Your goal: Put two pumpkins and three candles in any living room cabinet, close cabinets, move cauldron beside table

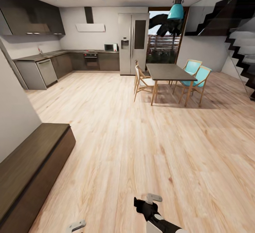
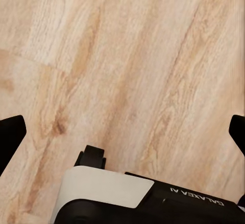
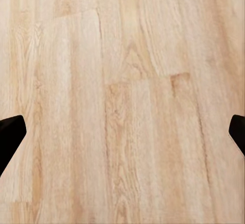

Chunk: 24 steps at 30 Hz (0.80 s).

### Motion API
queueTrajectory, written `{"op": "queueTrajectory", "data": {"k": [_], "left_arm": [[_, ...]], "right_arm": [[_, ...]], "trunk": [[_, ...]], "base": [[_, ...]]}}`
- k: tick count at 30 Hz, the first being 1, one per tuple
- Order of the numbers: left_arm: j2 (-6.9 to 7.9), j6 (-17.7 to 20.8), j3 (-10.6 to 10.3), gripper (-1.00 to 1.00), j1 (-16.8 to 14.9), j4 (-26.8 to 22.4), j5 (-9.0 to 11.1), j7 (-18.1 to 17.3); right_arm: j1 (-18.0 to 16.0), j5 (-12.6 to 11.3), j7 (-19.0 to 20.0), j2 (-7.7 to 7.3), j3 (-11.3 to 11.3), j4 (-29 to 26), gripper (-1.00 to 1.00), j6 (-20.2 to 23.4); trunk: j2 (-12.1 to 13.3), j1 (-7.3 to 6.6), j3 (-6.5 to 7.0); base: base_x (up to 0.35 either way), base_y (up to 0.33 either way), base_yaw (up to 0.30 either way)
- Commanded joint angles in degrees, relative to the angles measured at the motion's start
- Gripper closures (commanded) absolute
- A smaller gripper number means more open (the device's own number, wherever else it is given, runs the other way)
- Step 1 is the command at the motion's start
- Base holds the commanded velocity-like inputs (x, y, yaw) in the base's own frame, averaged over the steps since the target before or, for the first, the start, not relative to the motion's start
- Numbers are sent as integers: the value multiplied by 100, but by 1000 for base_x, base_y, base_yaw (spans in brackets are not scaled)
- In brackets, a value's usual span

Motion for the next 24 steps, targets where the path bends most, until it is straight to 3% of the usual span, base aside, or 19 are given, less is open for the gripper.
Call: {"op": "queueTrajectory", "data": {"k": [1, 24], "left_arm": [[8, 13, -41, -100, -3, -15, 51, 57], [7, 15, -44, -100, -3, -15, 55, 60]], "right_arm": [[-5, -38, -34, -1, 49, -8, -100, -19], [-5, -38, -55, -4, 40, -10, -100, -9]], "trunk": [[-4, 3, -6], [-4, 3, -6]], "base": [[268, -143, 0], [270, -138, 0]]}}
